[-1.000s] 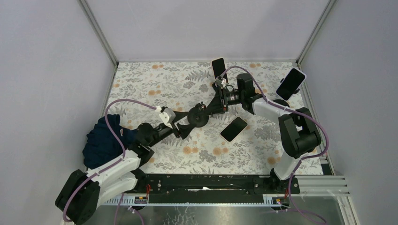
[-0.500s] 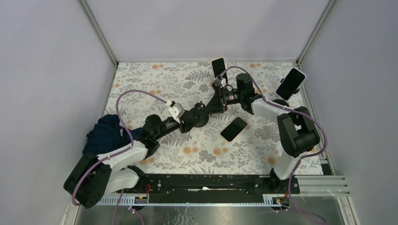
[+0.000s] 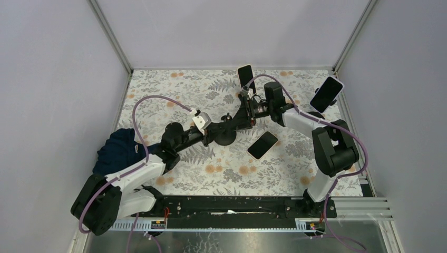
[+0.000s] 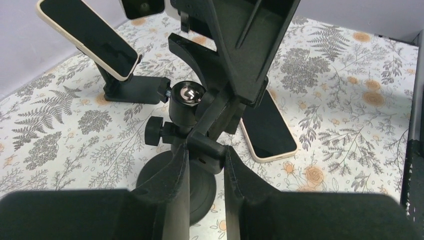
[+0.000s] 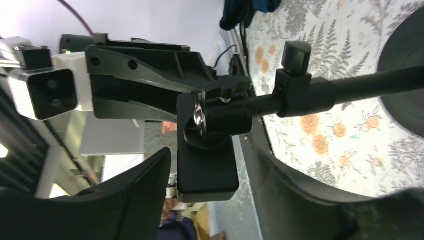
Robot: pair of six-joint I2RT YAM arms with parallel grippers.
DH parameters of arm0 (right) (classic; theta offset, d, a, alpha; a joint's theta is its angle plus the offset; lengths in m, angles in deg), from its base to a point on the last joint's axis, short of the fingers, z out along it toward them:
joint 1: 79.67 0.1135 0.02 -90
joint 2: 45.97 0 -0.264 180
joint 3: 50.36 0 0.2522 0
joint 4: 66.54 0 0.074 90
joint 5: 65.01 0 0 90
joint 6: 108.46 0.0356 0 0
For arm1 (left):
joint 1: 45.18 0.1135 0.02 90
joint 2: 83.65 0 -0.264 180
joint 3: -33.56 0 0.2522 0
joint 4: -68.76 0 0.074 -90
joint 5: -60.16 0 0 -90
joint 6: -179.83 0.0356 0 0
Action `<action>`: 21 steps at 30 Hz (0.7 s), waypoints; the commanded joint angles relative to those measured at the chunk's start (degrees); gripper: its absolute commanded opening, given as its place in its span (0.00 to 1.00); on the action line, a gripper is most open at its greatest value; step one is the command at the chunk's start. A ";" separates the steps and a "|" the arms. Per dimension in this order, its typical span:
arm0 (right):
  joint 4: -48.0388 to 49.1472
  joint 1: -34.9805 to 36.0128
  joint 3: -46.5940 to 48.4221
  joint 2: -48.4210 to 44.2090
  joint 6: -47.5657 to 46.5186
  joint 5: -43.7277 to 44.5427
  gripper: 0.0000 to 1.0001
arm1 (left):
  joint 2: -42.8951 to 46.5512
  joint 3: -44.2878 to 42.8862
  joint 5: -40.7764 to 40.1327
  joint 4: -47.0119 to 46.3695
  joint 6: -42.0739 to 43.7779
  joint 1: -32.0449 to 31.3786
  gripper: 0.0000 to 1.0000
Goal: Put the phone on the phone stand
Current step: Place the phone at the center of the board.
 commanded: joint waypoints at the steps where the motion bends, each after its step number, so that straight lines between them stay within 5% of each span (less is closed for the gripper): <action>1: -21.73 -1.11 8.28 -1.77 -19.03 0.64 0.71 | 3.01 -3.42 -0.03 7.01 4.08 -0.44 0.00; 14: -47.89 -7.73 14.42 -7.98 -53.63 11.45 0.81 | 3.36 -9.04 -4.29 20.89 7.82 -0.02 0.01; 17: -48.37 -8.78 13.24 -9.52 -56.51 12.57 0.83 | 4.20 -8.51 -4.35 20.89 6.41 -0.01 0.25; 21: -48.99 -10.09 11.97 -10.93 -58.86 13.02 0.83 | 5.81 -7.70 -4.07 20.52 3.98 -0.03 0.40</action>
